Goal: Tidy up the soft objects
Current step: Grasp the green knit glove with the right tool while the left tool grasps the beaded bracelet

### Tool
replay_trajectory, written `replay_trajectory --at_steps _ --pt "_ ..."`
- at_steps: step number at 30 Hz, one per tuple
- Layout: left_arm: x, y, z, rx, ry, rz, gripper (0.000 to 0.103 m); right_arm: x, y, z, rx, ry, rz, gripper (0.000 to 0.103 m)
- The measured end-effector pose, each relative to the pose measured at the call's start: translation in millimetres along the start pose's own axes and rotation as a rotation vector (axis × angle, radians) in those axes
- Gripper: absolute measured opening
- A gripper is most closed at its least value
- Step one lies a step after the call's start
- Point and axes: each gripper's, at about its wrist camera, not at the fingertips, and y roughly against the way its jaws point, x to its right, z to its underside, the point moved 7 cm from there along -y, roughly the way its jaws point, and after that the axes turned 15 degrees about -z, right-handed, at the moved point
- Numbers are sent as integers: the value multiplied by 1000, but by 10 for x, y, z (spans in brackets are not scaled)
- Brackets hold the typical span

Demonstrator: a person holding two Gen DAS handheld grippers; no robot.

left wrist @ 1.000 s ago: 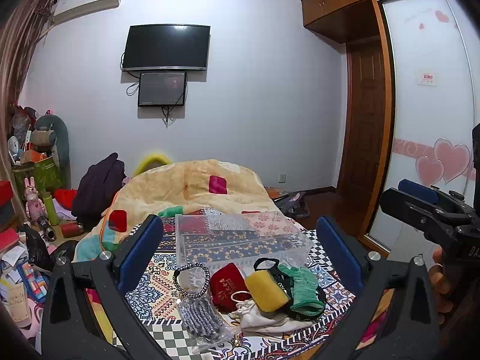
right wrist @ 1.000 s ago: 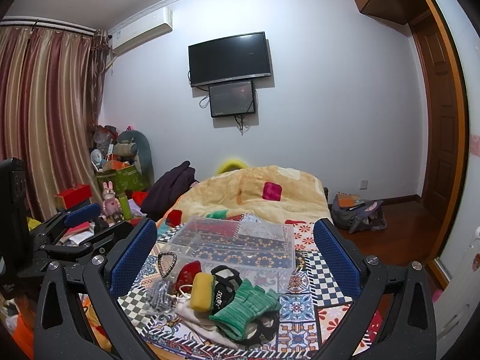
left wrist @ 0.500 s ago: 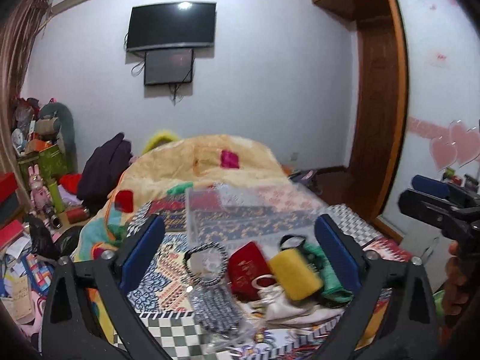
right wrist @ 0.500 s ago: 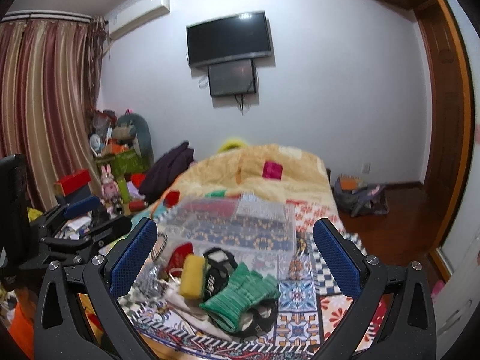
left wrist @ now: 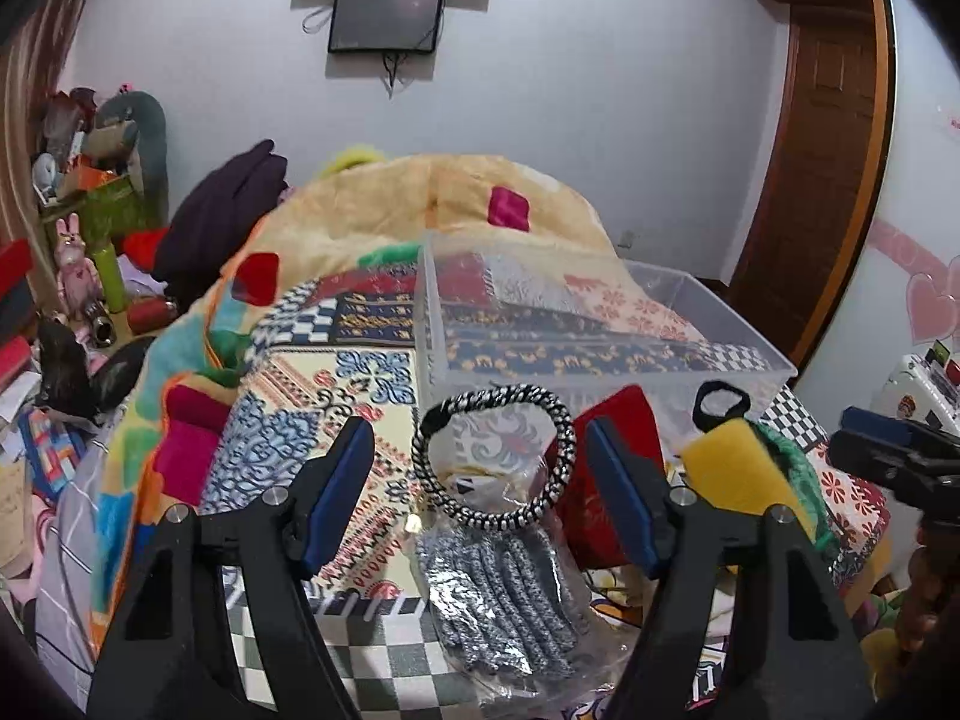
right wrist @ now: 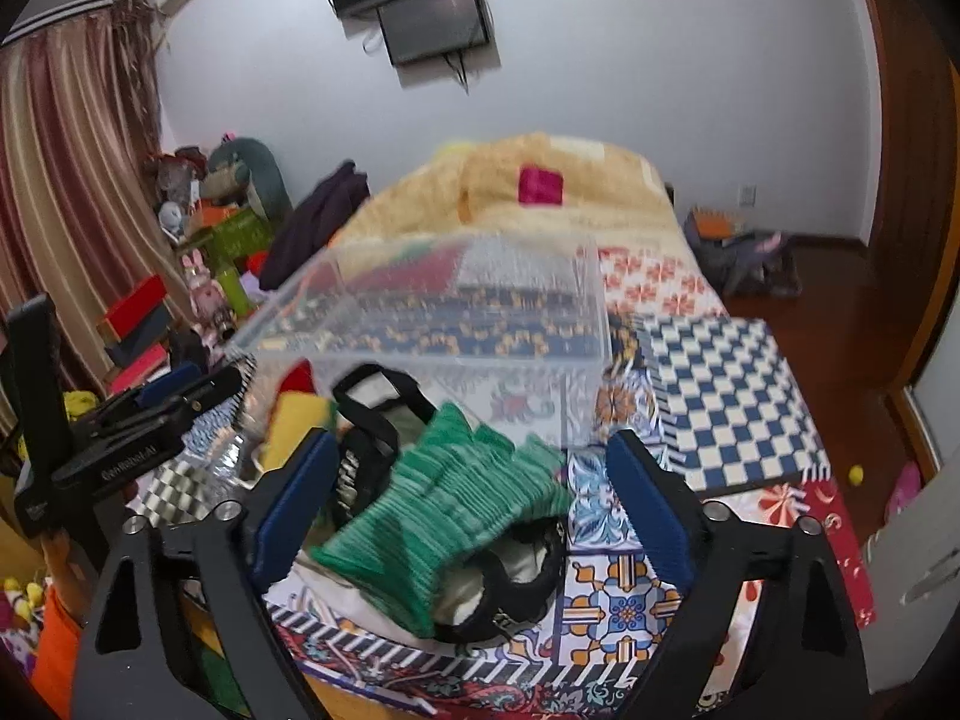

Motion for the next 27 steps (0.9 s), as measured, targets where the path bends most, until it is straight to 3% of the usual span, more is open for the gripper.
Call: replay_trajectory --at_steps 6,13,15,16,21,27 --pt "145 18 39 7 -59 12 63 10 -228 103 -98 -4 -21 70" --pt "211 -59 104 -51 -85 42 24 35 -304 176 -141 -13 -42 44" --pt "191 -72 113 -62 -73 53 17 55 -265 170 -131 -19 -50 26" --pt "178 -83 111 -63 -67 58 13 68 -255 160 -126 -22 -52 23" --pt "149 -78 125 -69 -46 69 8 96 -147 70 -86 -14 -42 13" --pt "66 48 84 -54 -11 87 6 57 19 -32 -18 4 -32 12"
